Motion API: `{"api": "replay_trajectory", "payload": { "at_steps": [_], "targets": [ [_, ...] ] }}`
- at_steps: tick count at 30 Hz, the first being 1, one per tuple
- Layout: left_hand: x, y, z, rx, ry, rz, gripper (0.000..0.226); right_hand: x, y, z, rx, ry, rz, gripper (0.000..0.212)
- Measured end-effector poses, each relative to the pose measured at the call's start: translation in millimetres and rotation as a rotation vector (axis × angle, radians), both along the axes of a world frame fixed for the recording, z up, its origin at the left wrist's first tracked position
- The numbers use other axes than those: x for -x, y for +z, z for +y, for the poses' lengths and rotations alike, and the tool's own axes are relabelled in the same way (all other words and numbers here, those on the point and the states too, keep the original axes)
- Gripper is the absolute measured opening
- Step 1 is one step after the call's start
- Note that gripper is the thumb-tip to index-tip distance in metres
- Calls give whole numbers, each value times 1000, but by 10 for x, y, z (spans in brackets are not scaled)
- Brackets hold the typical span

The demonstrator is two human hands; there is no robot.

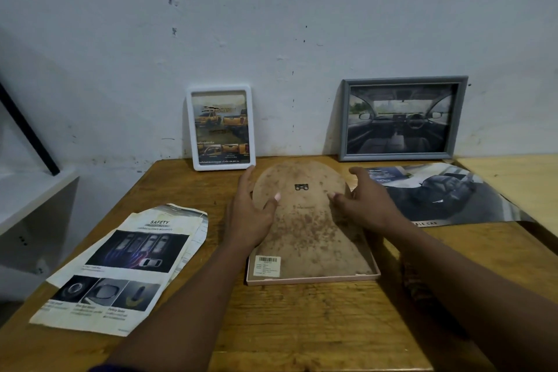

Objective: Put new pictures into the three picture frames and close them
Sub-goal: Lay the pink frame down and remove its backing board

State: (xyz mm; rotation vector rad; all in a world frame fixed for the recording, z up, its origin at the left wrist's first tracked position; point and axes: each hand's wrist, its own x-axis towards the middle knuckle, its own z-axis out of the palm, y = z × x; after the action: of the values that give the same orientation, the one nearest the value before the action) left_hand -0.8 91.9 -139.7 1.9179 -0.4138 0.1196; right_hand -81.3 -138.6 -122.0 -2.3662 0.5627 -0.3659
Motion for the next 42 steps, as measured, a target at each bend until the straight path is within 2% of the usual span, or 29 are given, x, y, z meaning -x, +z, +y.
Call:
{"api": "replay_trajectory", "payload": {
  "at_steps": [5, 10, 13, 18, 24, 28, 31, 38, 42],
  "targets": [
    [46, 198, -35, 66, 10, -53, 75, 118, 116, 232, -29, -8, -217, 56],
    [43, 528, -135, 138, -9, -81, 77, 113, 439, 314, -194, -64, -420, 39],
    [28, 747, -317, 99, -73, -79, 81, 152, 750, 110, -97, -100, -465, 39],
    [80, 742, -826, -42, -264, -9, 85, 279, 1039, -600, 30, -148, -266, 40],
    [207, 425, -1411, -287, -469, 53, 91, 395, 767, -1260, 79, -245, -56, 37],
    [210, 275, -1623, -583, -506, -18, 91, 361, 491, -1409, 57, -277, 15, 38],
    [159, 213, -1644, -700, -494, -92, 84, 298, 311, -1410, 35, -262, 65, 36],
    [-66, 229, -1369, -776, -435, -173, 77, 121, 145, -1063, 123, -136, 109, 37],
    [-139, 200, -1139, -752, -407, -154, 79, 2, 110, -855, 232, -91, 252, 42]
  ]
}}
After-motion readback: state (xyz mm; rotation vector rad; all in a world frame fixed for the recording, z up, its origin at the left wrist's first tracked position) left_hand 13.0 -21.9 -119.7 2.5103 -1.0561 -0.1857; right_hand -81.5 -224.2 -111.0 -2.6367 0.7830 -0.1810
